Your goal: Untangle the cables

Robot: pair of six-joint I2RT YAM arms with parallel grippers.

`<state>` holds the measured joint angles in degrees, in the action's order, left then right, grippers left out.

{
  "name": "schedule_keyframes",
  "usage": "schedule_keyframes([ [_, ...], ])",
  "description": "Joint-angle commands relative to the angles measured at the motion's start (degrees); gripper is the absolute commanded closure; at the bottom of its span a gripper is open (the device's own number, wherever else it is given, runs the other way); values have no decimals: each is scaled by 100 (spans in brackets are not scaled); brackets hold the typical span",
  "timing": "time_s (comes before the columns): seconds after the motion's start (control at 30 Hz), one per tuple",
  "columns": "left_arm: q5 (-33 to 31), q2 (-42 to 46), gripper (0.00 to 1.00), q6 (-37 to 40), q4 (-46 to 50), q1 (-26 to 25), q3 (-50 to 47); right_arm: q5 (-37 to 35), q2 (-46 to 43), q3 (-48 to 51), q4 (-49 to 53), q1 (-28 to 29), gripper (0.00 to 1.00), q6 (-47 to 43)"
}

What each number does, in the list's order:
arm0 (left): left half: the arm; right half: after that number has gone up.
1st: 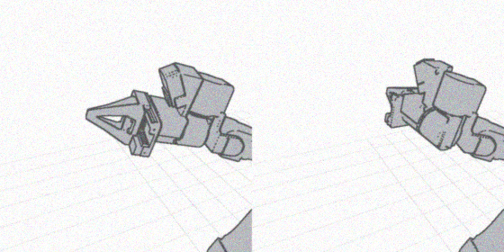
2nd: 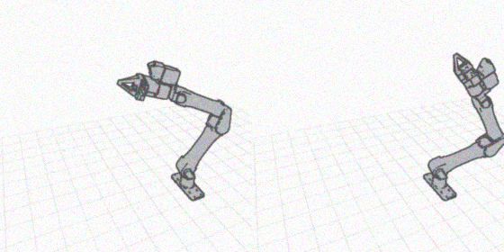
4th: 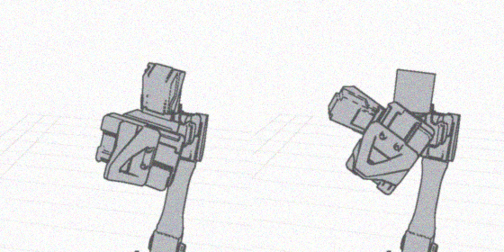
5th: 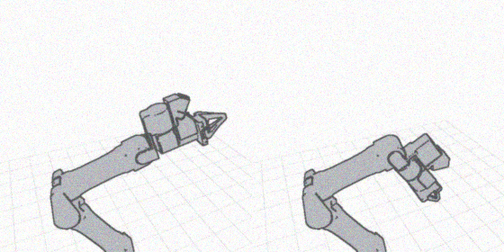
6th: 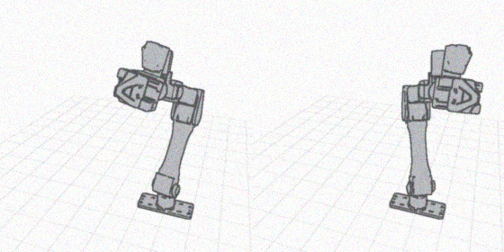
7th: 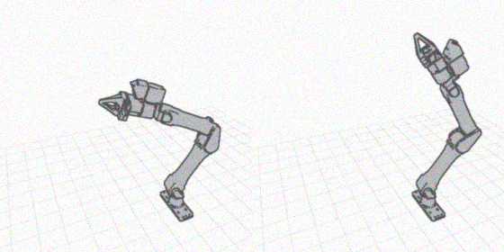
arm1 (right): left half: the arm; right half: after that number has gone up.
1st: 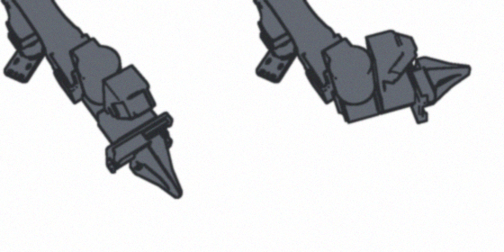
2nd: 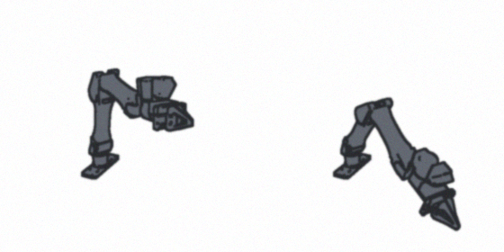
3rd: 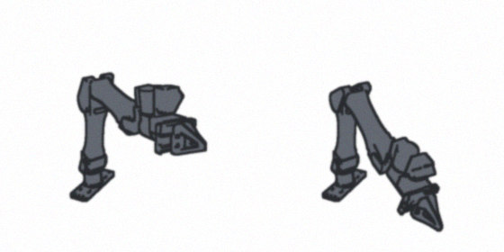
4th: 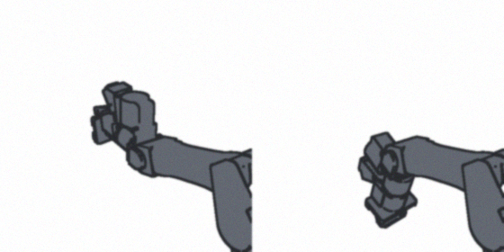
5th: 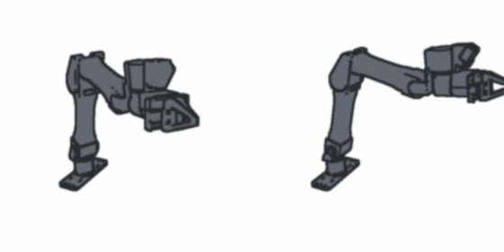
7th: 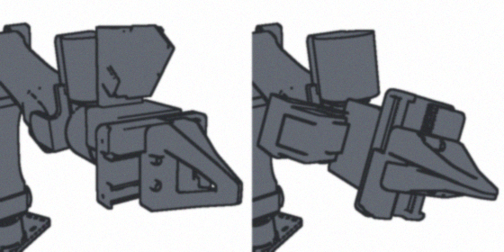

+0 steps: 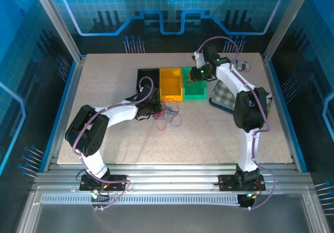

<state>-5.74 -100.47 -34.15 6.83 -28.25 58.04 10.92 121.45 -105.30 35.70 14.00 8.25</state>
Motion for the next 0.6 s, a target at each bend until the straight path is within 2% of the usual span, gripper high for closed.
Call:
schedule_keyframes([
  [0.0, -24, -79, 100, -4, 126, 13, 171, -153, 149, -4, 69, -97, 86, 282],
  [0.37, -32, -124, 100, 28, 141, -8, 249, -1039, 466, -382, 424, -1, 80, 217],
  [0.5, -48, -114, 100, 54, 152, -18, 252, -1116, 401, -461, 335, 68, 63, 164],
  [0.57, -31, -108, 100, 66, 136, -23, 250, -1169, 252, -378, 185, 93, 59, 166],
])
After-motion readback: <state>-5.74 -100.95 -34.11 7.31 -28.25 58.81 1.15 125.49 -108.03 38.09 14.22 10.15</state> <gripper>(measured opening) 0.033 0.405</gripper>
